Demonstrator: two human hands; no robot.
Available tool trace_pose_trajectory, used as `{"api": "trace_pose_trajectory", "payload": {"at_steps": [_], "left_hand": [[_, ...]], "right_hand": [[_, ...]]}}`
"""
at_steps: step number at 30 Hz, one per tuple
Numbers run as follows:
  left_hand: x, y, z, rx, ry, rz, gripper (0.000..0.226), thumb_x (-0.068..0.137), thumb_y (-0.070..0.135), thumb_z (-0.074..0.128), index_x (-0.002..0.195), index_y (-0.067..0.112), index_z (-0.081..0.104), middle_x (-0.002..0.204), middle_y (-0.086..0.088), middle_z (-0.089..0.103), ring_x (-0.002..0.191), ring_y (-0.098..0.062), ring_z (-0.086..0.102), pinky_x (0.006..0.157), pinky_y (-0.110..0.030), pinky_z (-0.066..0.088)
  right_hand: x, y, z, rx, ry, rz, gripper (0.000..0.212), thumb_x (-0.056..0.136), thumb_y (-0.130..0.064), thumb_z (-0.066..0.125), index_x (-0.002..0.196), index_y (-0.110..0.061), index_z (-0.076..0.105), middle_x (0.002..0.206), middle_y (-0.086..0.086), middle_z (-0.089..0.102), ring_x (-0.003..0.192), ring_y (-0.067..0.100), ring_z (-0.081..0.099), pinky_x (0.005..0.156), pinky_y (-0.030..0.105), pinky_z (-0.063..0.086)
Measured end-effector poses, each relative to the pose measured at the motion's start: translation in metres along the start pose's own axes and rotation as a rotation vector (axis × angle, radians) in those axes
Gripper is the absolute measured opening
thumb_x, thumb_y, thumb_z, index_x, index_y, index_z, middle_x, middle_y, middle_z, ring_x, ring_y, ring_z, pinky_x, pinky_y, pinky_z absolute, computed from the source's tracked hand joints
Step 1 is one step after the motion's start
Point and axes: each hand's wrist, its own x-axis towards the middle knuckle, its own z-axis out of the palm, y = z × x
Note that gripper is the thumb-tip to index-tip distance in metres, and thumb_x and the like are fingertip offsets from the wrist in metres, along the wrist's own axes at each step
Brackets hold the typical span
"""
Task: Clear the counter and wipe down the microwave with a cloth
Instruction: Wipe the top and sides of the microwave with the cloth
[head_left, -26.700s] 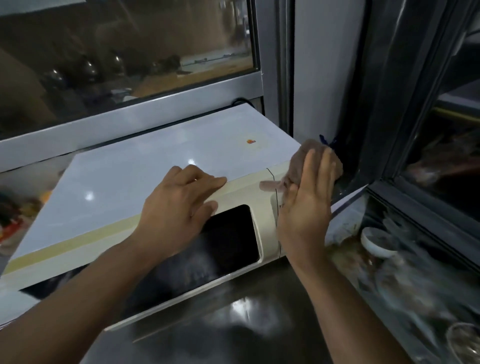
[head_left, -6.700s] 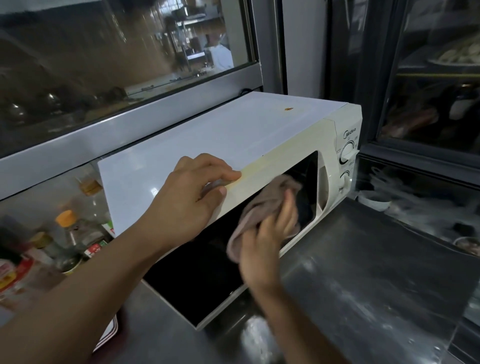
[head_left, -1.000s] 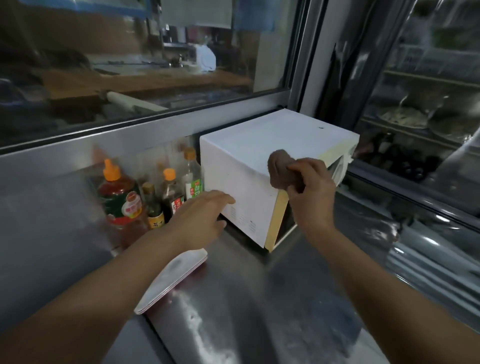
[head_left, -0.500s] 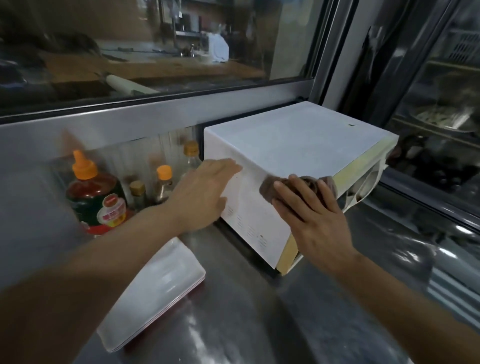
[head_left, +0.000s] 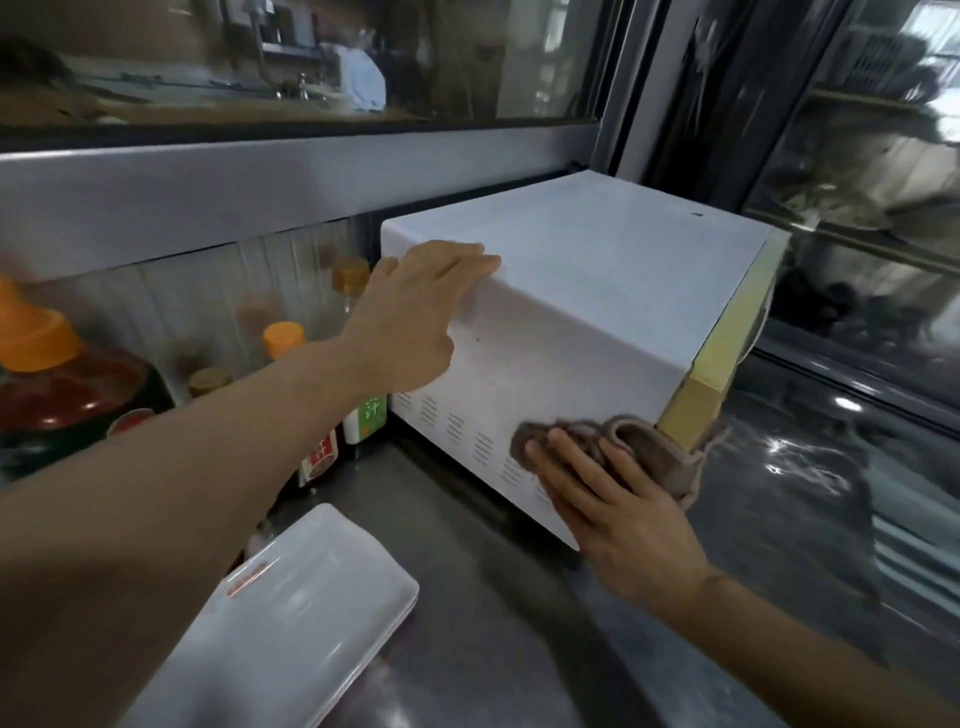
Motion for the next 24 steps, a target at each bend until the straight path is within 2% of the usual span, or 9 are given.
{"api": "trace_pose_trajectory", "payload": {"at_steps": [2, 5, 9, 12, 15, 17, 19, 21, 24], "left_hand": [[0.001, -0.003, -0.002, 0.001, -0.005, 0.033, 0.082, 0.075, 0.002, 0.058, 0.146, 0.026, 0.024, 0.154, 0.003, 0.024, 0.142, -0.019, 0.017, 0.111, -0.046, 0.019], [0.004, -0.008, -0.006, 0.028, -0.021, 0.06, 0.08, 0.079, 0.002, 0.056, 0.147, 0.025, 0.022, 0.155, 0.003, 0.022, 0.143, -0.019, 0.017, 0.112, -0.046, 0.018], [0.008, -0.028, -0.01, 0.047, -0.015, -0.046, 0.076, 0.082, 0.003, 0.055, 0.147, 0.02, 0.02, 0.157, 0.0, 0.017, 0.144, -0.019, 0.014, 0.113, -0.047, 0.018], [0.009, -0.038, -0.007, -0.002, -0.009, -0.051, 0.076, 0.08, -0.002, 0.052, 0.147, 0.023, 0.023, 0.156, 0.0, 0.02, 0.144, -0.017, 0.015, 0.113, -0.047, 0.018], [0.008, -0.045, -0.004, -0.013, -0.015, -0.04, 0.083, 0.077, -0.004, 0.051, 0.147, 0.027, 0.021, 0.157, 0.004, 0.018, 0.144, -0.015, 0.013, 0.114, -0.047, 0.015], [0.01, -0.048, -0.005, -0.01, -0.028, -0.04, 0.085, 0.077, -0.003, 0.052, 0.148, 0.03, 0.018, 0.157, 0.006, 0.015, 0.144, -0.013, 0.01, 0.114, -0.046, 0.012], [0.011, -0.05, -0.009, 0.0, -0.04, -0.032, 0.084, 0.079, 0.0, 0.052, 0.148, 0.032, 0.017, 0.157, 0.008, 0.014, 0.144, -0.011, 0.01, 0.114, -0.046, 0.011], [0.012, -0.052, -0.013, 0.015, -0.069, -0.006, 0.082, 0.08, 0.002, 0.052, 0.148, 0.033, 0.017, 0.157, 0.009, 0.014, 0.144, -0.011, 0.01, 0.115, -0.045, 0.012], [0.016, -0.057, -0.017, 0.019, -0.083, -0.01, 0.079, 0.082, 0.006, 0.054, 0.148, 0.032, 0.02, 0.157, 0.008, 0.016, 0.144, -0.012, 0.009, 0.115, -0.045, 0.012]], "right_hand": [[-0.002, -0.005, -0.002, 0.006, -0.053, -0.028, 0.053, 0.078, -0.02, 0.034, 0.12, -0.011, 0.065, 0.142, 0.004, 0.048, 0.135, 0.024, 0.03, 0.114, 0.046, 0.002], [0.004, 0.01, -0.013, -0.012, 0.031, 0.007, 0.049, 0.083, -0.016, 0.037, 0.126, -0.013, 0.061, 0.146, 0.002, 0.038, 0.141, 0.024, 0.027, 0.115, 0.045, 0.003], [0.044, 0.043, -0.029, 0.02, 0.225, 0.263, 0.052, 0.095, -0.012, 0.017, 0.136, -0.014, 0.05, 0.15, 0.002, 0.034, 0.141, 0.026, 0.022, 0.115, 0.052, 0.002], [0.072, 0.038, -0.024, -0.007, 0.237, 0.385, 0.054, 0.088, -0.013, 0.031, 0.141, -0.015, 0.042, 0.155, 0.002, 0.028, 0.143, 0.029, 0.017, 0.114, 0.057, 0.0], [0.071, 0.001, -0.001, -0.06, 0.087, 0.178, 0.059, 0.078, -0.018, 0.039, 0.135, -0.012, 0.051, 0.152, 0.003, 0.032, 0.143, 0.03, 0.022, 0.114, 0.054, -0.006], [0.062, -0.022, 0.006, -0.036, -0.058, 0.036, 0.055, 0.076, -0.023, 0.042, 0.128, -0.013, 0.059, 0.148, 0.004, 0.039, 0.139, 0.029, 0.032, 0.113, 0.053, -0.001], [0.057, -0.026, 0.003, -0.025, -0.131, -0.034, 0.05, 0.08, -0.024, 0.044, 0.127, -0.016, 0.06, 0.148, 0.003, 0.04, 0.138, 0.027, 0.034, 0.112, 0.05, 0.003], [0.058, -0.014, -0.004, -0.016, -0.097, -0.047, 0.048, 0.085, -0.024, 0.044, 0.131, -0.016, 0.056, 0.148, 0.005, 0.039, 0.138, 0.028, 0.032, 0.113, 0.049, 0.004], [0.082, 0.018, -0.022, 0.052, 0.07, 0.15, 0.049, 0.089, -0.016, 0.032, 0.132, -0.009, 0.054, 0.151, 0.011, 0.033, 0.141, 0.032, 0.027, 0.115, 0.051, 0.008]]}}
